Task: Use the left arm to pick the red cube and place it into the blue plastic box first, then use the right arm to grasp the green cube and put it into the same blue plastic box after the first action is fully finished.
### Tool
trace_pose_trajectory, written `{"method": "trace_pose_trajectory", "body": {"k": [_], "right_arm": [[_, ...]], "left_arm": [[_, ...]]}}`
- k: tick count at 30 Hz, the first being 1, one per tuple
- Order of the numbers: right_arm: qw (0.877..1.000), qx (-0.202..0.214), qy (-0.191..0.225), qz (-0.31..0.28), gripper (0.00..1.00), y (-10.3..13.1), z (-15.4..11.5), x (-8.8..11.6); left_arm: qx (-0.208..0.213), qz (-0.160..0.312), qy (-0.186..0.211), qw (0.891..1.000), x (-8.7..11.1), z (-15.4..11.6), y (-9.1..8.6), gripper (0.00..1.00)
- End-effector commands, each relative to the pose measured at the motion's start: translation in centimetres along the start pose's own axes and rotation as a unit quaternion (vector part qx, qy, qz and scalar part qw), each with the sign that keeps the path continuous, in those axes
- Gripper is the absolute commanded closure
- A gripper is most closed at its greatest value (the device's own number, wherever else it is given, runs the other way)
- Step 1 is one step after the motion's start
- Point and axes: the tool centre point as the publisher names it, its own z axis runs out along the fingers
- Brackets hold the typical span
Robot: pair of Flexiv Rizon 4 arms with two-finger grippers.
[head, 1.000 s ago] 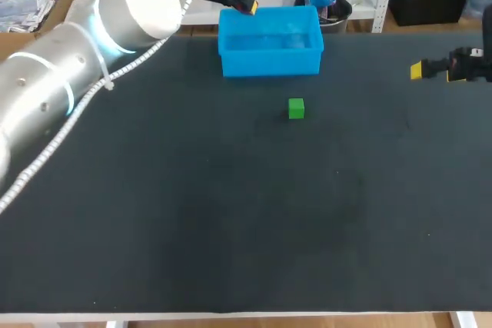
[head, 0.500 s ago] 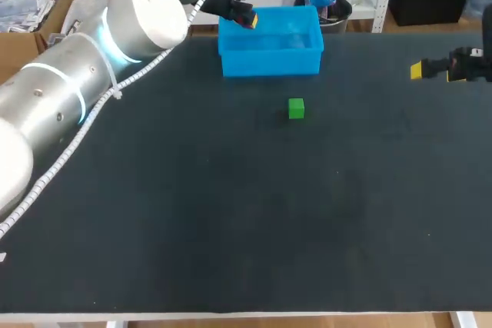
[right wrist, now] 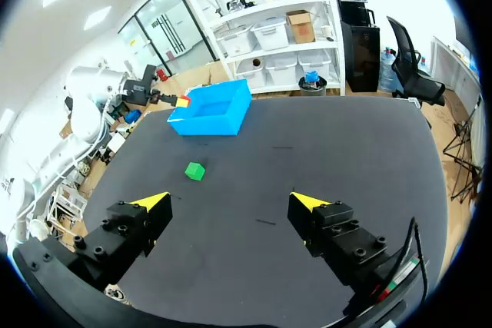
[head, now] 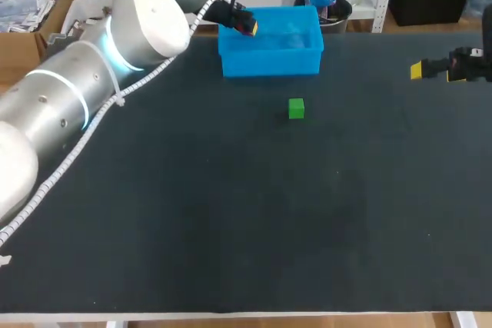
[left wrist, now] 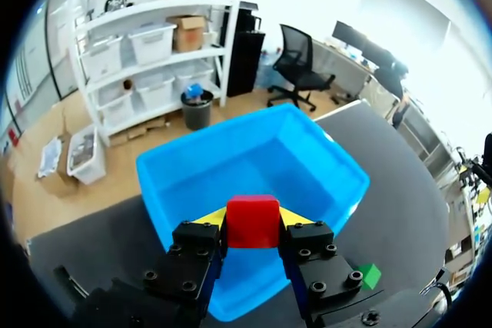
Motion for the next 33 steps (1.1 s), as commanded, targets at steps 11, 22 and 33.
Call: {"method": "trace_pose_trajectory", "body": {"k": [11, 22, 33], "right_arm": [[1.0, 0.001, 0.0, 0.0, 0.0, 0.0, 0.1, 0.0], [1.0, 0.001, 0.0, 0.0, 0.0, 0.0, 0.1, 0.0], [1.0, 0.001, 0.0, 0.0, 0.0, 0.0, 0.1, 0.0]], "left_arm": [[0.009, 0.008, 0.072, 0.997, -1.4, 3.2, 0.2, 0.45], [0.011, 0.033, 0.075, 0.997, -1.9, 2.5, -0.8, 0.0], [0.01, 0.046, 0.056, 0.997, -3.4, -0.5, -1.4, 0.0]]}}
